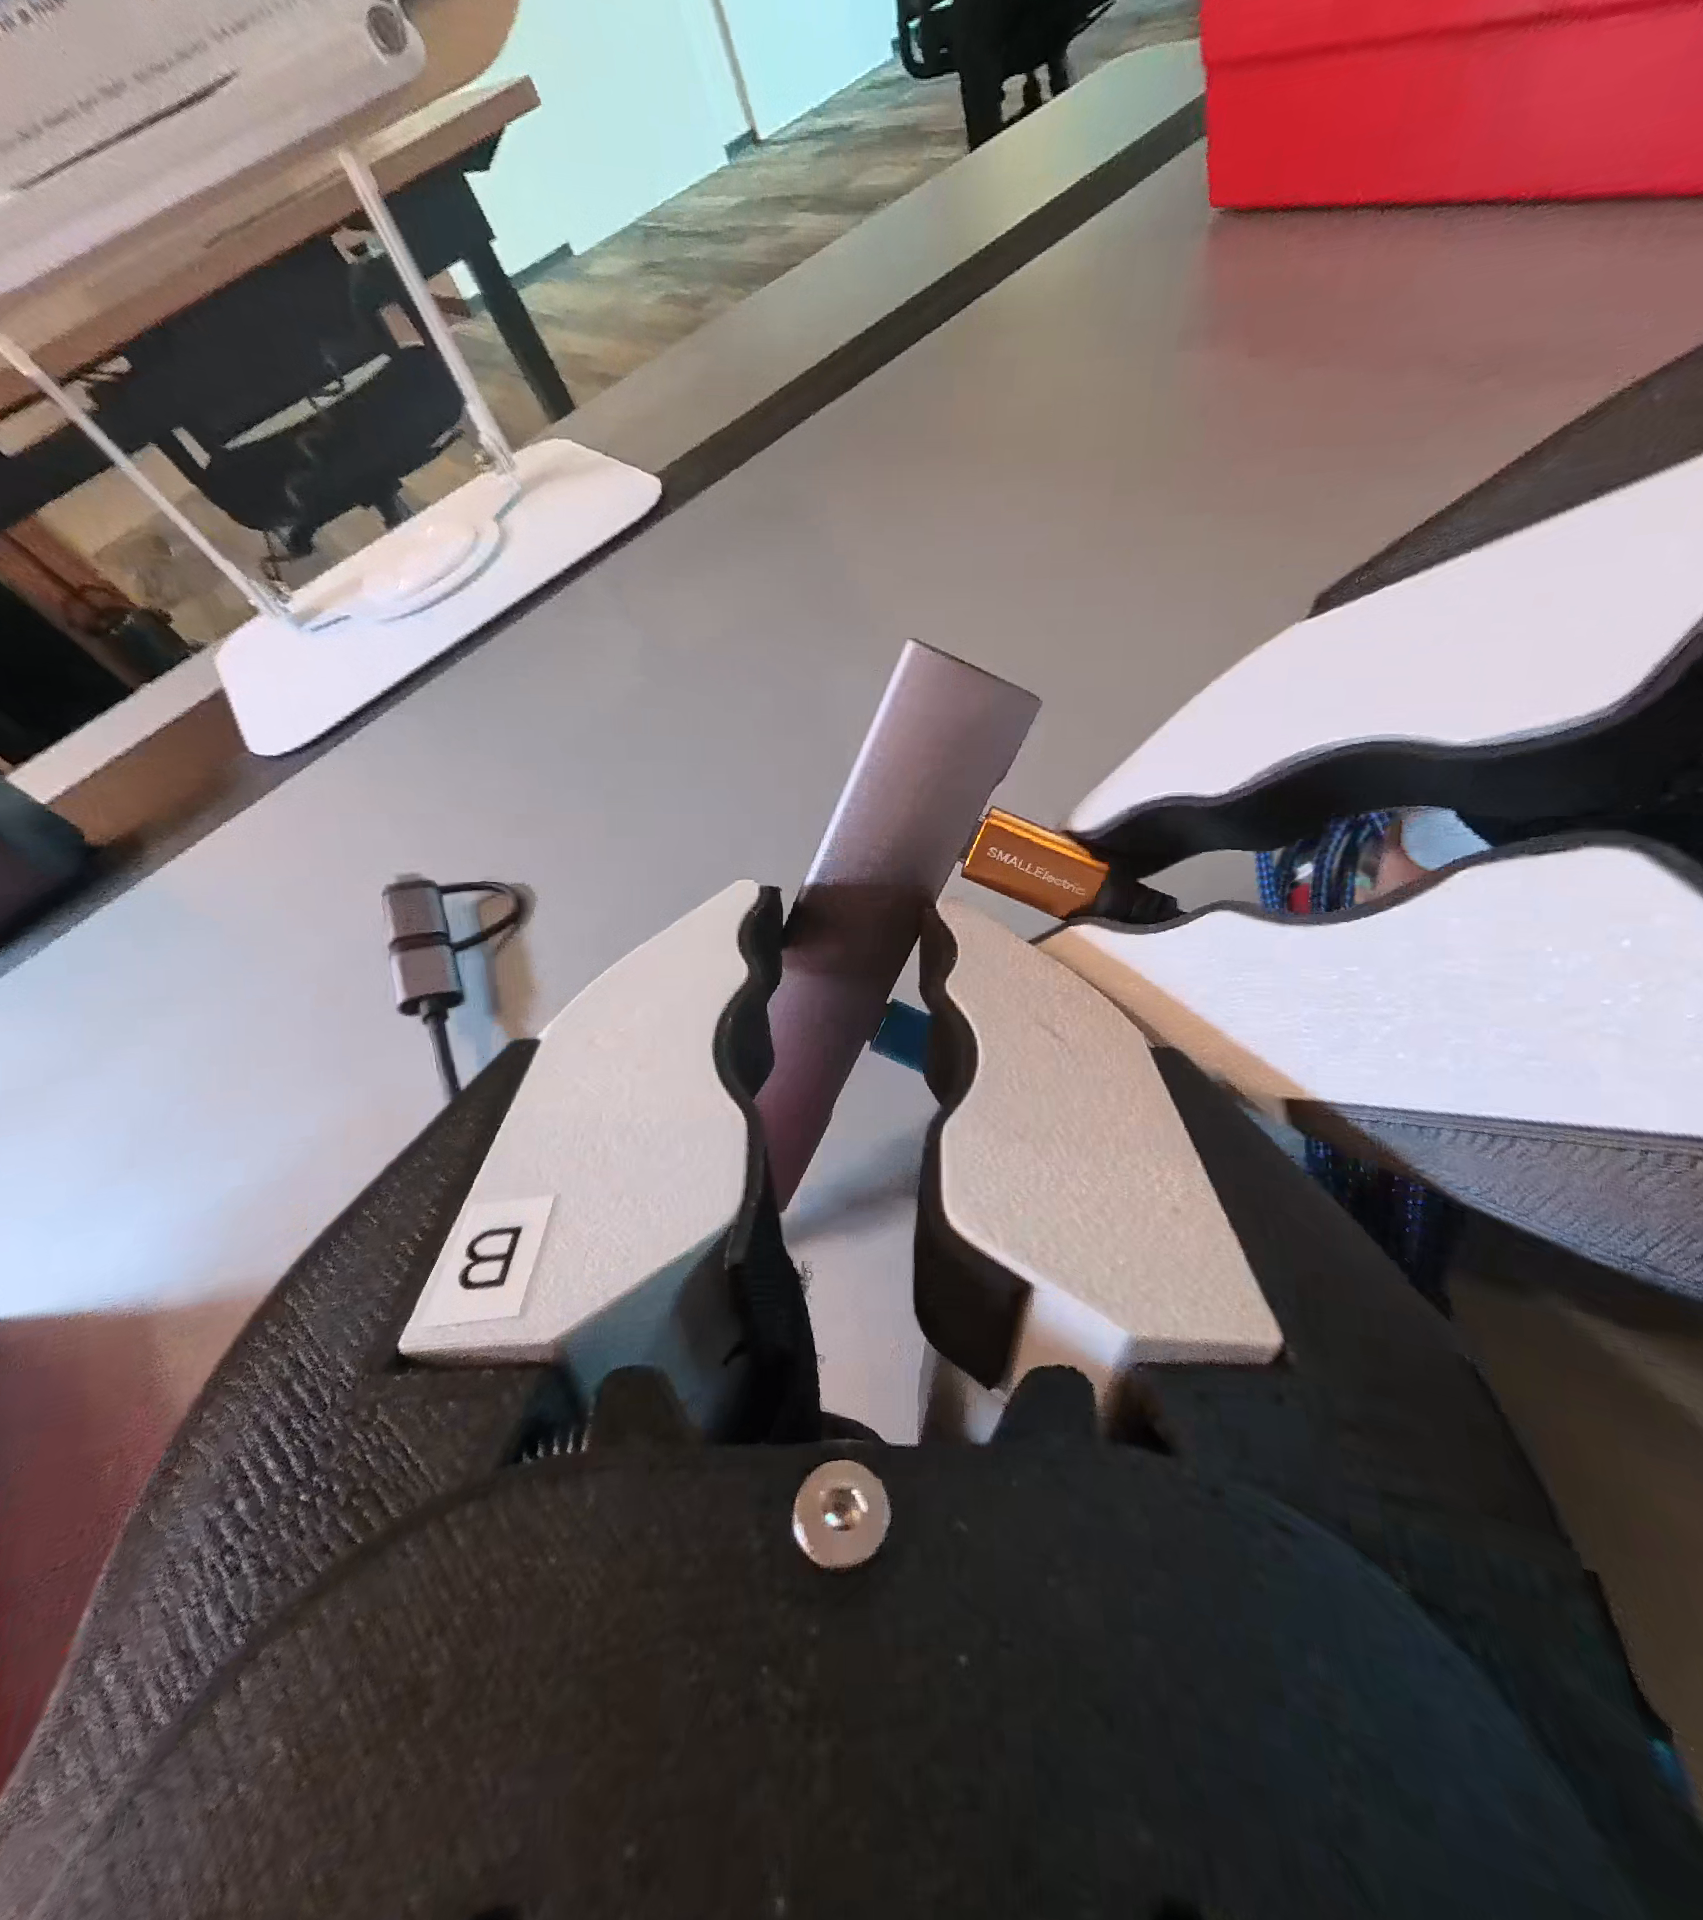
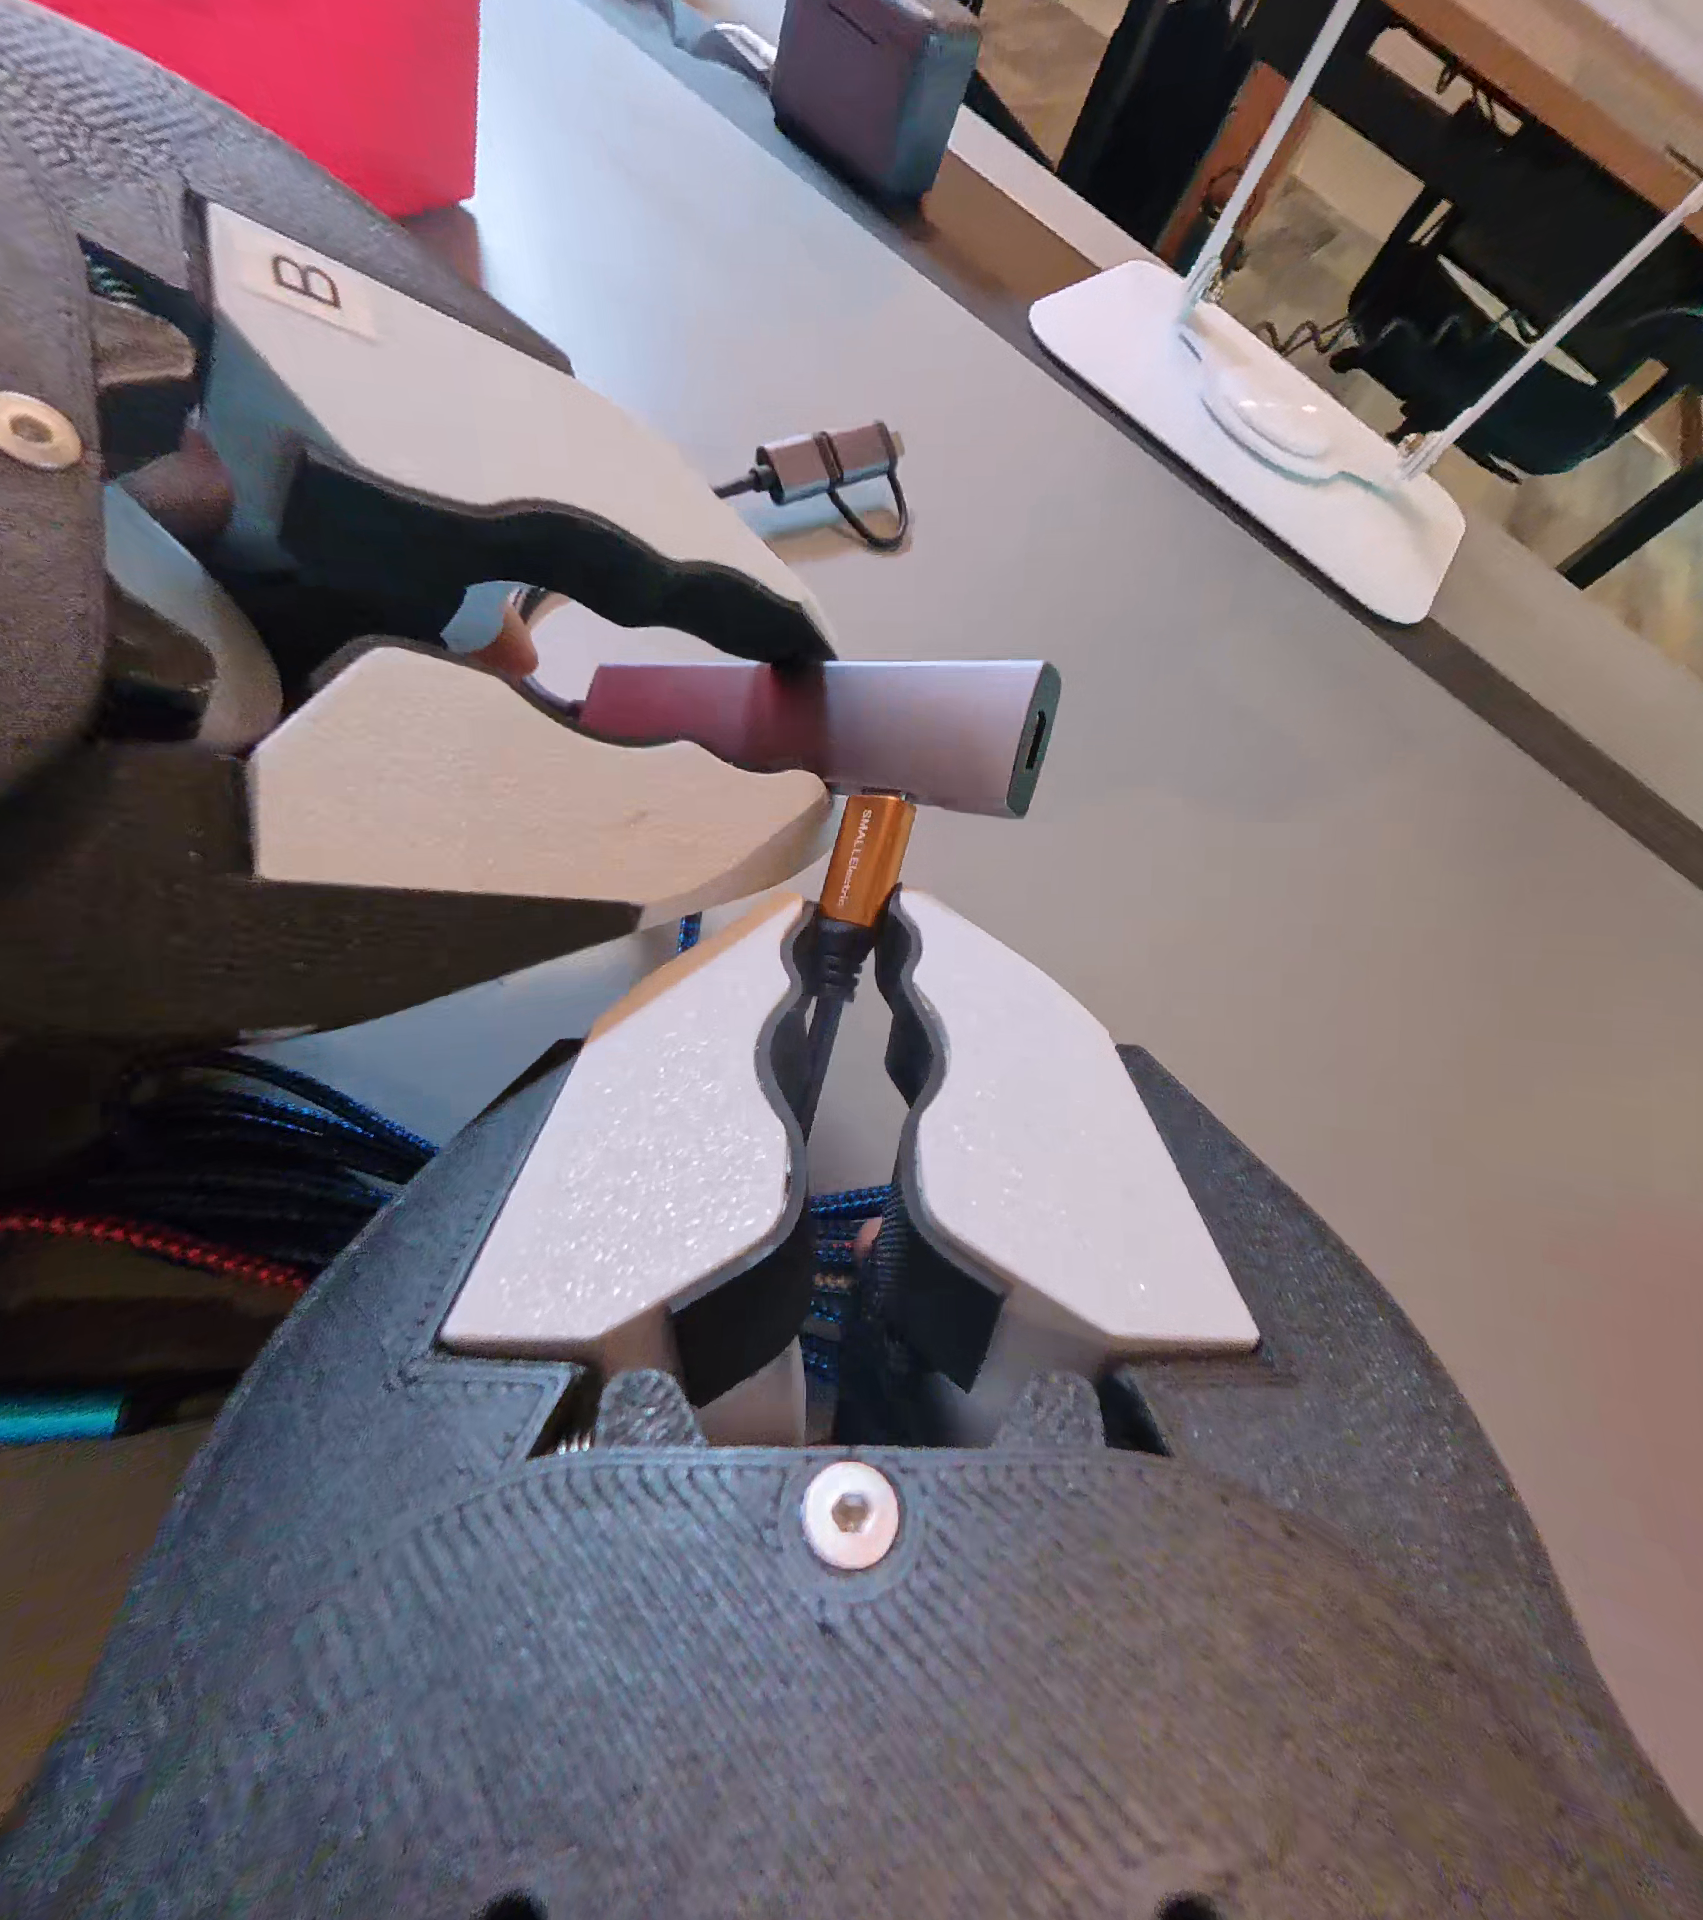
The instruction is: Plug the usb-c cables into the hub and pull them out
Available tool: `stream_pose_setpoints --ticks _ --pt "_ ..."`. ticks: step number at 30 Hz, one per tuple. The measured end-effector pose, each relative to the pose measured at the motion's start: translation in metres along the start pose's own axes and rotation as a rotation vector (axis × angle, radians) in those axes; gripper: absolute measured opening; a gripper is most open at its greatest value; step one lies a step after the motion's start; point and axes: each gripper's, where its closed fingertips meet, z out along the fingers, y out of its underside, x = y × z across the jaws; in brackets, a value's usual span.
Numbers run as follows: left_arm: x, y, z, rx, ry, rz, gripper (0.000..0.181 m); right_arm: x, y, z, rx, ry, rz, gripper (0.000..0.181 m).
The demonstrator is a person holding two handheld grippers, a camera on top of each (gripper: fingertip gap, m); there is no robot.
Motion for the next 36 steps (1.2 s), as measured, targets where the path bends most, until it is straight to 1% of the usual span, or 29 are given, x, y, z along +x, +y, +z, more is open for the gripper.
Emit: stream_pose_setpoints --ticks 2,3,4,5,6,7,8,9,10,11,13,14,16,17,19,20,22,24,26,28,30,32,36 --pt "-0.001 -0.001 0.001 0.004 -0.004 -0.002 0.025 0.000 0.002 -0.001 -0.006 -0.005 0.008 0.010" --pt "-0.007 -0.001 0.001 0.005 -0.043 -0.012 0.025 -0.005 0.006 -0.002 -0.020 -0.023 -0.011 0.004" --pt "-0.016 -0.001 0.003 0.013 -0.048 -0.048 0.025 -0.009 0.007 -0.005 -0.014 -0.016 -0.039 0.003" --pt "-0.016 0.003 0.007 -0.021 -0.029 -0.108 0.025 -0.008 0.007 -0.008 -0.015 0.015 -0.081 0.003" --pt "-0.014 -0.002 0.005 -0.028 -0.076 -0.039 0.025 -0.004 0.005 -0.011 0.004 0.012 -0.069 0.002" --pt "-0.012 -0.012 0.003 0.015 -0.118 0.026 0.025 0.003 0.004 -0.016 0.030 -0.025 0.001 0.002" --pt "-0.006 -0.012 0.005 0.019 -0.073 0.010 0.024 0.010 0.004 -0.020 0.054 -0.058 0.070 0.002" --pt "-0.001 -0.013 0.007 0.031 -0.017 -0.040 0.024 0.018 0.003 -0.023 0.079 -0.065 0.095 0.002" --pt "0.001 -0.018 0.007 0.049 -0.001 -0.053 0.024 0.023 -0.001 -0.026 0.113 -0.052 0.084 0.003" --pt "0.000 -0.023 0.005 0.069 -0.021 -0.017 0.024 0.026 -0.007 -0.028 0.147 -0.040 0.059 0.003" --pt "-0.003 -0.024 0.003 0.063 -0.052 0.006 0.023 0.023 -0.012 -0.029 0.166 -0.057 0.022 0.003" --pt "-0.003 -0.024 0.002 0.076 -0.049 -0.001 0.023 0.022 -0.013 -0.029 0.172 -0.074 0.010 0.007" --pt "-0.004 -0.023 -0.001 0.091 -0.043 -0.035 0.024 0.020 -0.023 -0.035 0.227 -0.143 0.034 0.023" --pt "-0.005 -0.023 -0.002 0.104 -0.043 -0.034 0.024 0.021 -0.028 -0.039 0.246 -0.193 0.070 0.035" --pt "-0.008 -0.029 -0.008 0.143 -0.074 -0.009 0.024 0.021 -0.037 -0.047 0.259 -0.344 0.193 0.059" --pt "-0.008 -0.034 -0.011 0.174 -0.081 0.004 0.024 0.021 -0.042 -0.051 0.270 -0.421 0.270 0.064" --pt "-0.006 -0.044 -0.018 0.237 -0.092 0.046 0.024 0.022 -0.049 -0.058 0.299 -0.532 0.370 0.055" --pt "-0.004 -0.052 -0.025 0.285 -0.120 0.120 0.024 0.017 -0.049 -0.061 0.289 -0.630 0.414 0.046" --pt "-0.001 -0.056 -0.031 0.306 -0.157 0.224 0.024 0.012 -0.049 -0.063 0.264 -0.718 0.477 0.030" --pt "0.003 -0.060 -0.037 0.336 -0.194 0.341 0.024 0.010 -0.053 -0.067 0.265 -0.795 0.538 0.024" --pt "0.010 -0.066 -0.041 0.369 -0.197 0.403 0.024 0.011 -0.051 -0.067 0.235 -0.825 0.557 0.017" --pt "0.014 -0.067 -0.041 0.379 -0.193 0.433 0.024 0.009 -0.049 -0.068 0.229 -0.845 0.522 0.006" --pt "0.016 -0.066 -0.039 0.373 -0.190 0.459 0.024 0.009 -0.045 -0.066 0.252 -0.825 0.492 0.006"
